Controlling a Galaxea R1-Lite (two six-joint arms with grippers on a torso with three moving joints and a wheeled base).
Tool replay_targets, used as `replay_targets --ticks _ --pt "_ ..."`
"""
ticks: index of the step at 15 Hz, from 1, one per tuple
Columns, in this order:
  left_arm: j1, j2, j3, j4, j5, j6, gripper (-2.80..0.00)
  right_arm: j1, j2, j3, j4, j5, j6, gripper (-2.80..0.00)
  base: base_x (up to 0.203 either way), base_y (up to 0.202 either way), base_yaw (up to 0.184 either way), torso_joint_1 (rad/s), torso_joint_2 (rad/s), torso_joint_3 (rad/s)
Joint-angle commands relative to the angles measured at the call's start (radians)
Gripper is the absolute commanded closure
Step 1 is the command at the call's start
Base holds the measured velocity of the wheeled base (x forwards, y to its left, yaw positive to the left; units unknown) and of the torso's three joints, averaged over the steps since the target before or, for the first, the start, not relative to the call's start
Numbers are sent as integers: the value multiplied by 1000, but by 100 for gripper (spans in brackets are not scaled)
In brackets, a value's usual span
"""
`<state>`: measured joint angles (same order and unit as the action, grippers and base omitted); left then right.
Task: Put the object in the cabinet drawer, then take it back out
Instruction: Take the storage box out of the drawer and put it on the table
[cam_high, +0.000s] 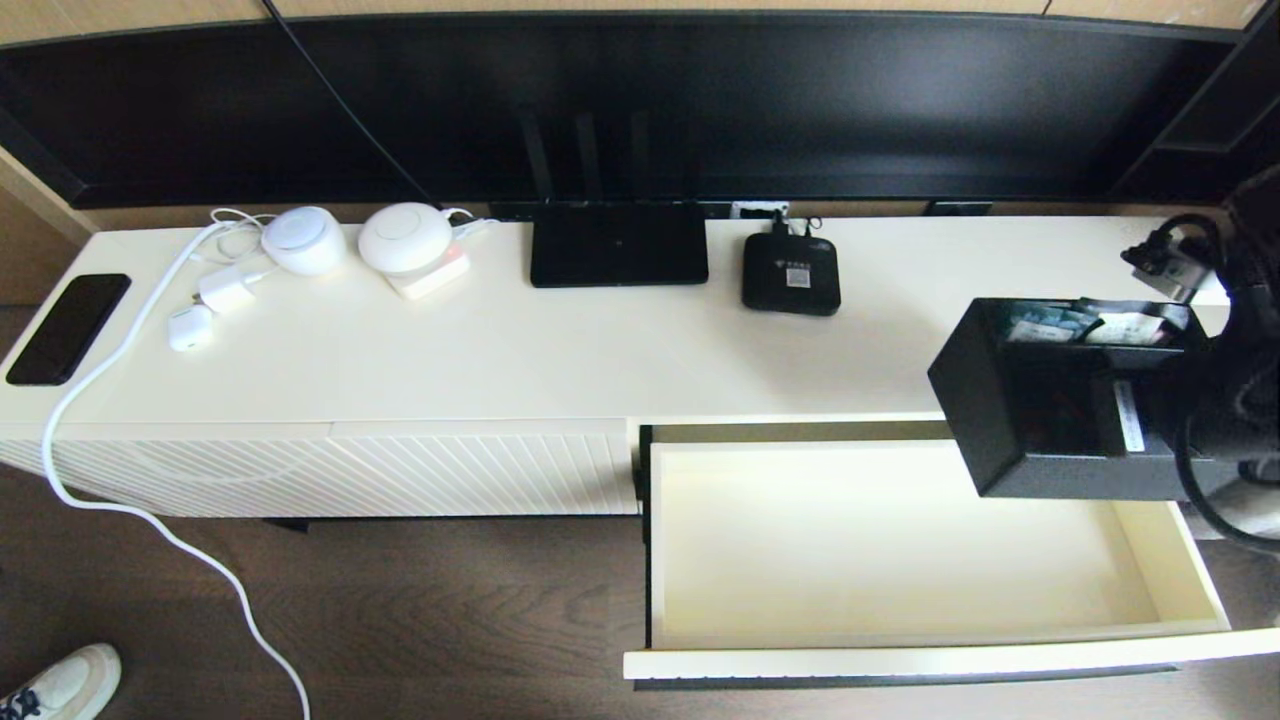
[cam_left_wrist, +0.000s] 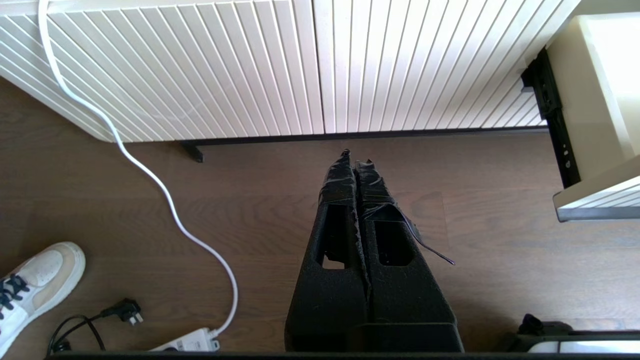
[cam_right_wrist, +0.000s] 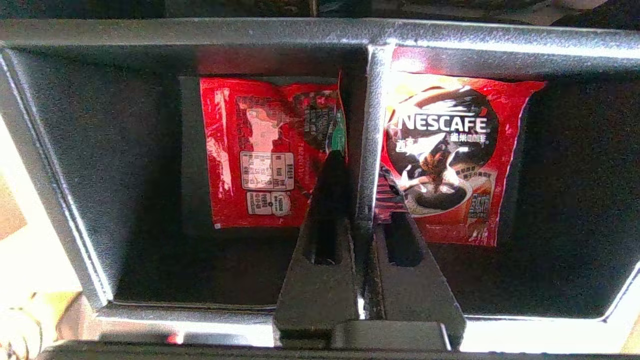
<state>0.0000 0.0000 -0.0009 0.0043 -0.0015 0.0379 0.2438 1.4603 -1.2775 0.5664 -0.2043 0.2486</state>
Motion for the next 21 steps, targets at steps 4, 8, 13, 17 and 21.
replay_targets --ticks 4,8,13,17,21 --pt "0 2 0 0 0 0 0 -25 193 -165 -27 -12 -34 0 0 0 0 0 0 0" --pt "0 1 1 0 0 0 0 -42 264 -184 -157 -17 -97 0 0 0 0 0 0 0" --pt "0 1 0 0 0 0 0 -63 317 -185 -217 -12 -99 0 0 0 0 0 0 0" --pt "0 0 0 0 0 0 0 -63 336 -255 -208 -12 -96 0 0 0 0 0 0 0" --pt "0 0 1 0 0 0 0 -63 363 -289 -207 -13 -92 0 0 0 0 0 0 0"
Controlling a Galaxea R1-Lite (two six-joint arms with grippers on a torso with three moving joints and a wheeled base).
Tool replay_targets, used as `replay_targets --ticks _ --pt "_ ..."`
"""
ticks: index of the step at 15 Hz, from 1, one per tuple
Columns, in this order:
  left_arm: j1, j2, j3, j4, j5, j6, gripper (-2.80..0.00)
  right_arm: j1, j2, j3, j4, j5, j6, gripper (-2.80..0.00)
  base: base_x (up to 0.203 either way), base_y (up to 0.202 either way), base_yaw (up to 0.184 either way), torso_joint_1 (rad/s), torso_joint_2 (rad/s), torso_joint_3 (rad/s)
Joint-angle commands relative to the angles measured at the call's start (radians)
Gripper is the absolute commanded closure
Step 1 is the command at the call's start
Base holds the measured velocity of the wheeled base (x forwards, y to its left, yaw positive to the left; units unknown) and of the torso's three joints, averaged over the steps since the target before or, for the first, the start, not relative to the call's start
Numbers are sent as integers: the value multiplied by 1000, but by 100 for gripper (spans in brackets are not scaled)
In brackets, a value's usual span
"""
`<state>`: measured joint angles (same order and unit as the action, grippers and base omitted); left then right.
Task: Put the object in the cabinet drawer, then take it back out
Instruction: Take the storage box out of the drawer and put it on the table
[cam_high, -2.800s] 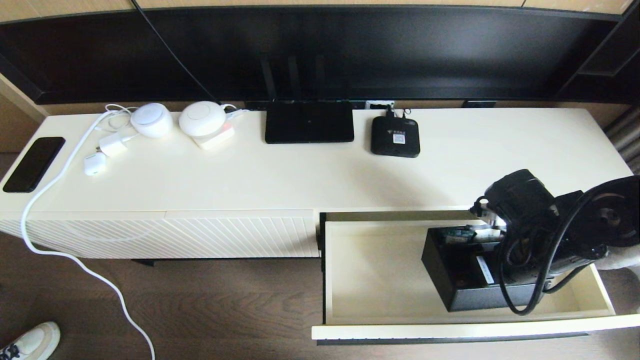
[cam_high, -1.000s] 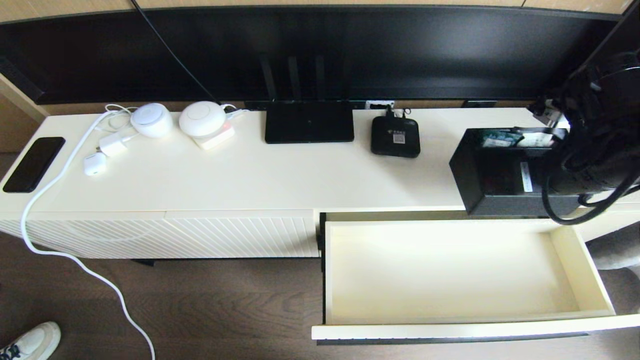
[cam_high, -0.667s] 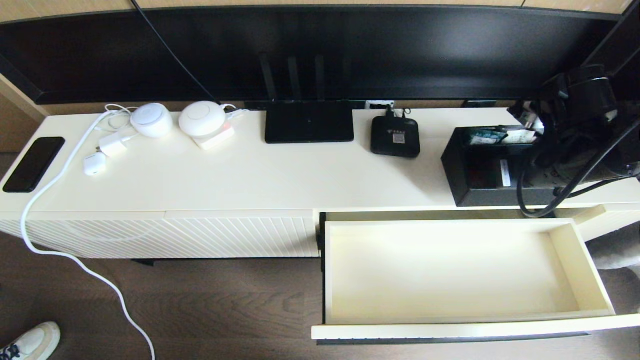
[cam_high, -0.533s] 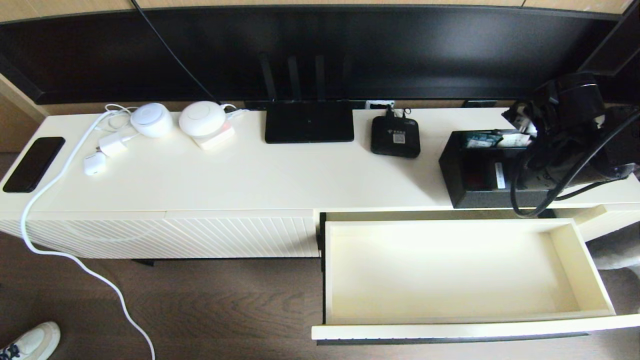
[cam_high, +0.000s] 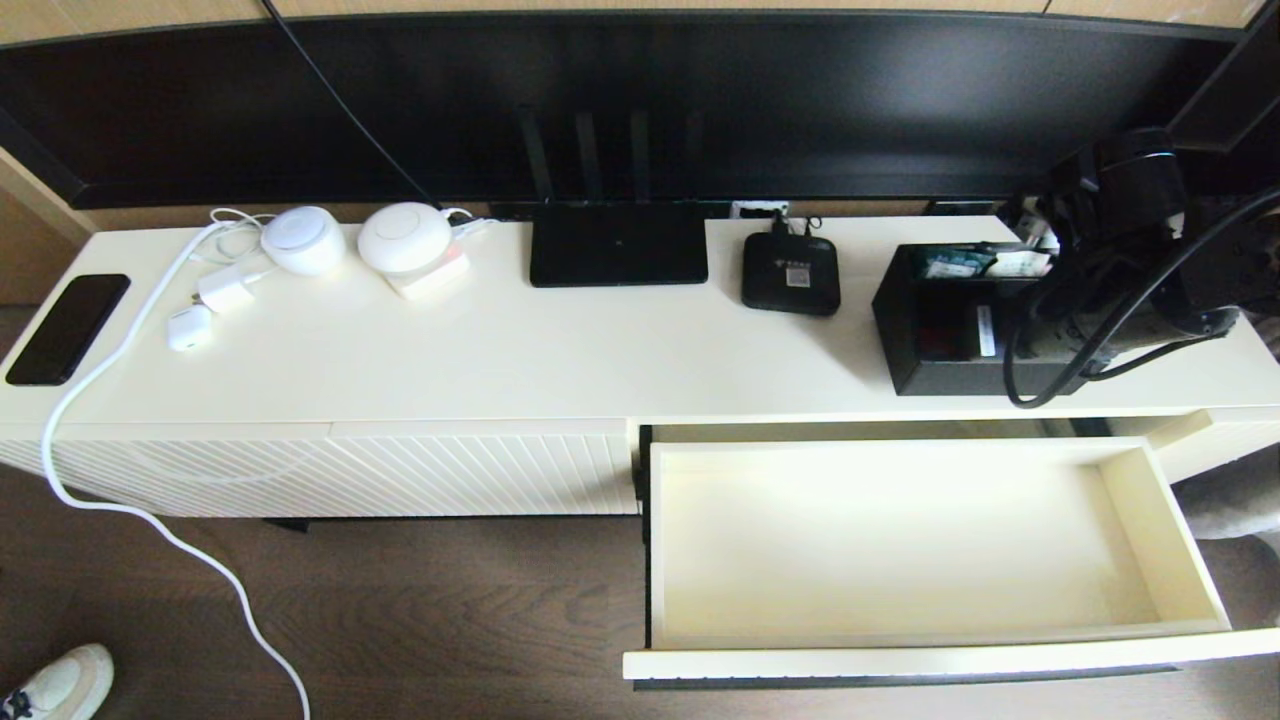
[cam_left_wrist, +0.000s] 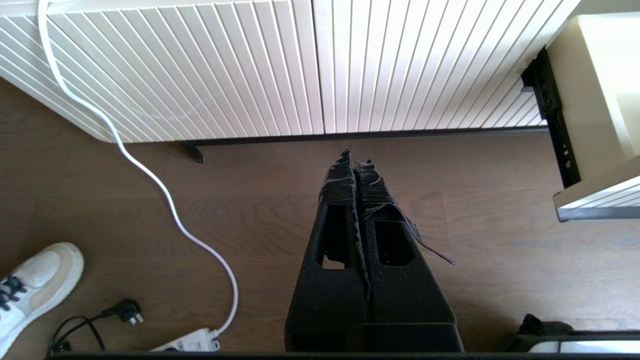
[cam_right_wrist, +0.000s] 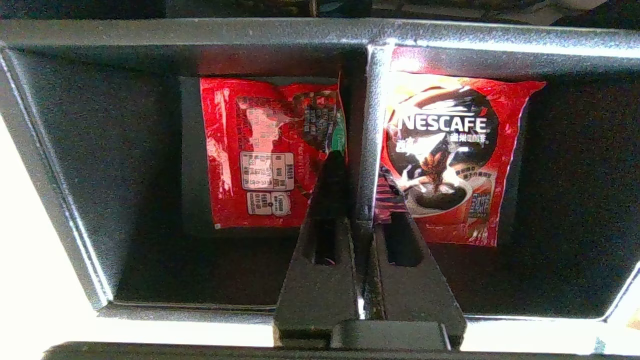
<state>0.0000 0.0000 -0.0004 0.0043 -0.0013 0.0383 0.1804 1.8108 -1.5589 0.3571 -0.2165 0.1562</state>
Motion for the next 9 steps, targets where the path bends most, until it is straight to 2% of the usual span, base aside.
replay_targets --ticks 1,2,3,4,9 --pt "0 0 -1 0 0 0 0 1 17 -7 2 -1 2 0 0 0 0 0 0 0" --pt "0 0 0 0 0 0 0 1 19 -9 -1 -1 2 0 0 0 0 0 0 0" --pt "0 0 0 0 0 0 0 1 21 -13 -4 -1 2 -66 0 0 0 0 0 0" --pt "0 0 0 0 0 0 0 1 23 -22 -4 -1 3 -280 0 0 0 0 0 0" --pt "0 0 0 0 0 0 0 3 -8 -8 -6 -1 6 -280 0 0 0 0 0 0"
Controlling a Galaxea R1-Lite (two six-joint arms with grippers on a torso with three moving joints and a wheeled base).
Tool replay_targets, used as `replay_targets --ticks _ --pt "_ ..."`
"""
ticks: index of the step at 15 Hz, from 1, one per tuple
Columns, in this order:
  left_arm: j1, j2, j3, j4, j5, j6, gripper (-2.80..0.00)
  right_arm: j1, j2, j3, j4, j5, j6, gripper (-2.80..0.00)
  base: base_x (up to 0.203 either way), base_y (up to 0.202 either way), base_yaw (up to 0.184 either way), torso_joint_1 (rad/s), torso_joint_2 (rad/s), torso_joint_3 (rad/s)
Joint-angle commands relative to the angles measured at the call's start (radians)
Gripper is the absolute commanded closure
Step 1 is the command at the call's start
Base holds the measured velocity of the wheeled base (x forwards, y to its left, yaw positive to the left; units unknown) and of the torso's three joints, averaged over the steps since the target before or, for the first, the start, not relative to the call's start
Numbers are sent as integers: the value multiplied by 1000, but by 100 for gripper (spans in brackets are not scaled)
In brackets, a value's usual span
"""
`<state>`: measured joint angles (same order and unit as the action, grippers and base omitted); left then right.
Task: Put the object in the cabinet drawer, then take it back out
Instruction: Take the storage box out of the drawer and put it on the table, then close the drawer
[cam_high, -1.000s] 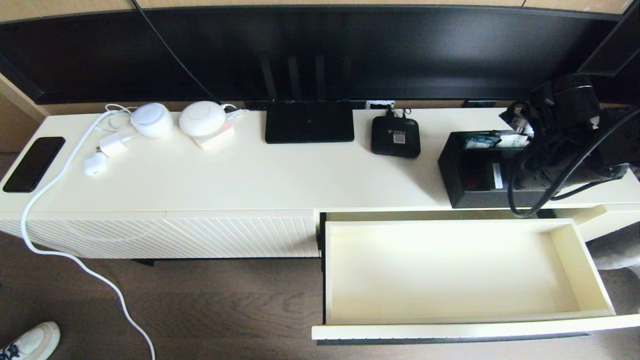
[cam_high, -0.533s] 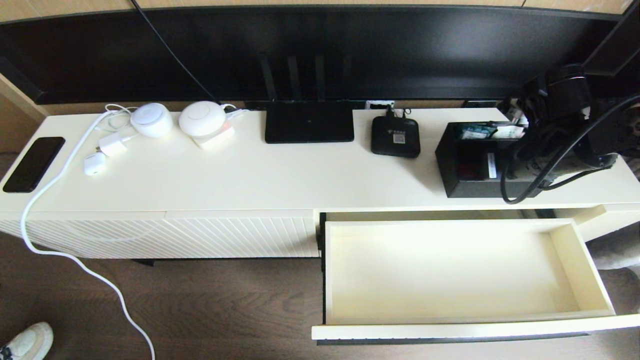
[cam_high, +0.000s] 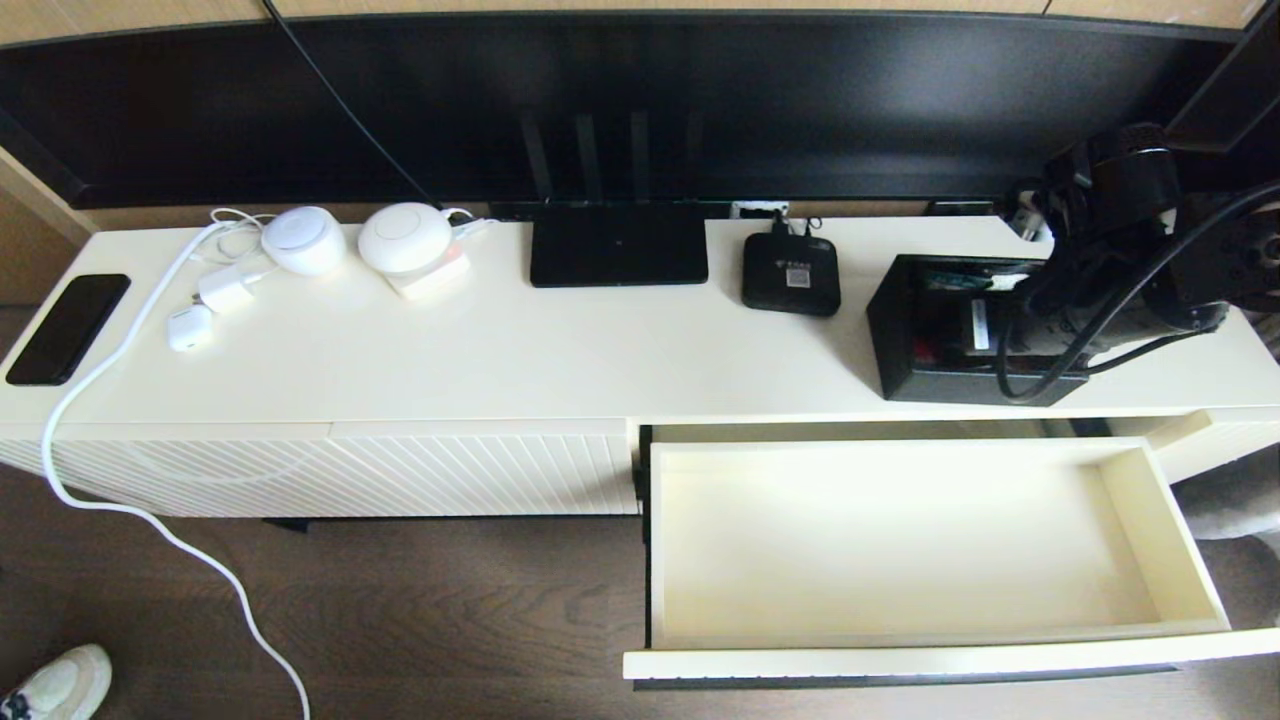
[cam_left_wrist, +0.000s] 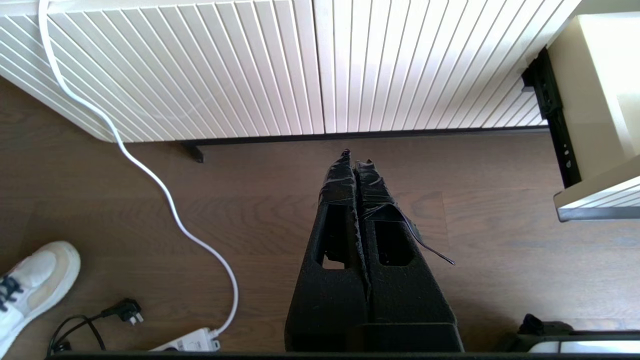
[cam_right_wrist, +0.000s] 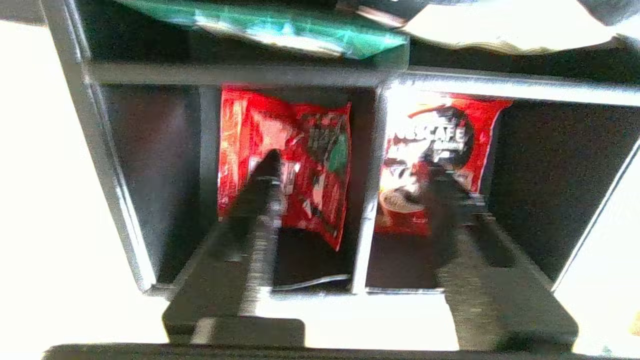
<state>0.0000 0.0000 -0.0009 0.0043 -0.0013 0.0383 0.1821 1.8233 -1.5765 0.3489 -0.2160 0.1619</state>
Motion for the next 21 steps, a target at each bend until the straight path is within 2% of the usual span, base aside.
replay_targets --ticks 1,4,7,8,12,15,17,21 --pt "0 1 1 0 0 0 0 3 -47 25 2 -3 -1 -280 0 0 0 0 0 0" --pt "0 0 -1 0 0 0 0 14 -206 143 -1 -18 -41 -280 0 0 0 0 0 0" --pt "0 0 -1 0 0 0 0 35 -374 381 -45 -21 -182 -280 0 0 0 0 0 0" --pt "0 0 -1 0 0 0 0 43 -418 466 -79 -22 -232 0 0 0 0 0 0 0" --pt "0 0 1 0 0 0 0 65 -574 775 -152 -17 -501 0 0 0 0 0 0 0" --pt "0 1 -1 0 0 0 0 118 -647 939 -163 7 -665 0 0 0 0 0 0 0" --pt "0 0 0 0 0 0 0 186 -675 1030 -170 15 -727 0 0 0 0 0 0 0" --pt "0 0 1 -1 0 0 0 347 -697 1192 -185 17 -754 0 0 0 0 0 0 0"
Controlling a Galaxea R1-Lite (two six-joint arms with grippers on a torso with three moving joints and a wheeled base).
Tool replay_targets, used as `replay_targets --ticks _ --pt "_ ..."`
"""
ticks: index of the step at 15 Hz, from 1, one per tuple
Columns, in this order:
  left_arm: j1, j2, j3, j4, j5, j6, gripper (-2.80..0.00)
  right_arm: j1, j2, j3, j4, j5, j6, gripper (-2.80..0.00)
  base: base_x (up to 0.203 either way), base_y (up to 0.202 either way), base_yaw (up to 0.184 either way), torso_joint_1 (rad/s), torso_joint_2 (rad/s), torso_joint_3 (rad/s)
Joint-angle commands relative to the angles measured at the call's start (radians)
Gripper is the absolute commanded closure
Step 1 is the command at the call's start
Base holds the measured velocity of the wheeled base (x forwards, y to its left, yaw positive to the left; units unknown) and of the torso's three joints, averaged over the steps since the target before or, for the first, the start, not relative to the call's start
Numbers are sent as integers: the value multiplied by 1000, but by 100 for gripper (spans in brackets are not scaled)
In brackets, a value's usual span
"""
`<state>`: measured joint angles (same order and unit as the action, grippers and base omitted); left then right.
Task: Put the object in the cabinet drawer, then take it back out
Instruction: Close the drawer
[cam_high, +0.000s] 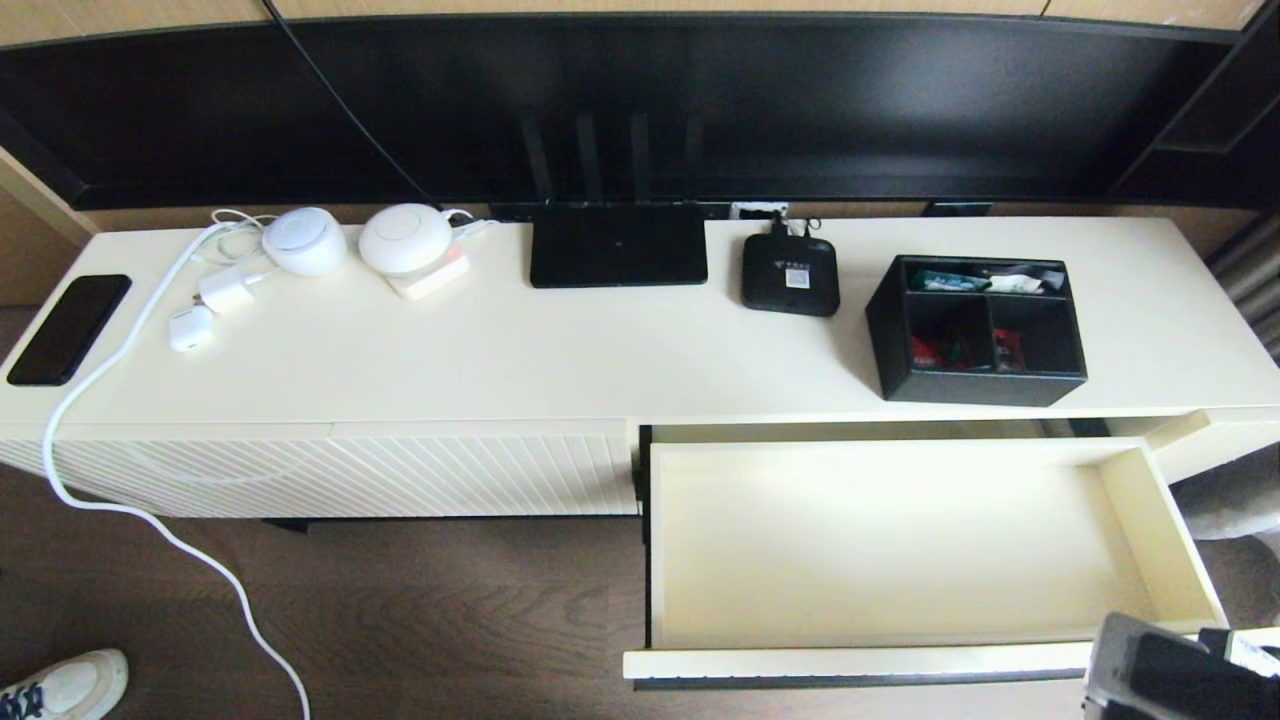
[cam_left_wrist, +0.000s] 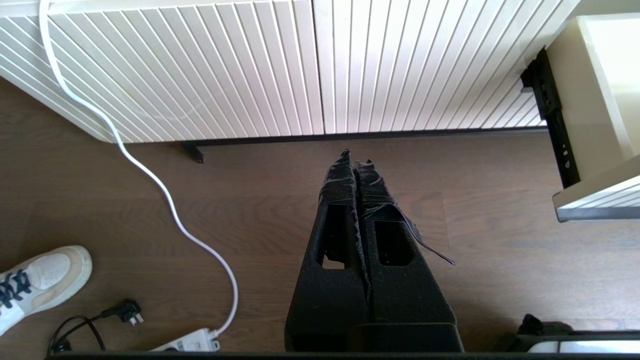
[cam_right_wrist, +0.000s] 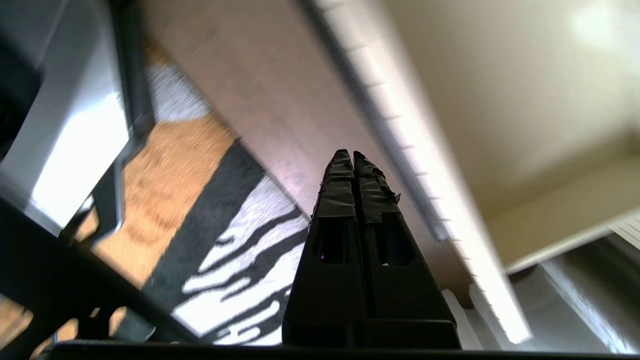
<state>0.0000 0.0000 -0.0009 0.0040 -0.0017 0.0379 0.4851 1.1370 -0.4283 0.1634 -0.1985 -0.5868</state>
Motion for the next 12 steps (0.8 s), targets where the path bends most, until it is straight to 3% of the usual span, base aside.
replay_targets --ticks 1,5,12 --pt "0 0 0 1 0 0 0 64 0 70 -1 -1 -9 0 0 0 0 0 0 0" --pt "0 0 -1 1 0 0 0 73 94 141 -74 -1 -28 0 0 0 0 0 0 0" --pt "0 0 -1 1 0 0 0 35 454 243 -599 -6 -17 0 0 0 0 0 0 0"
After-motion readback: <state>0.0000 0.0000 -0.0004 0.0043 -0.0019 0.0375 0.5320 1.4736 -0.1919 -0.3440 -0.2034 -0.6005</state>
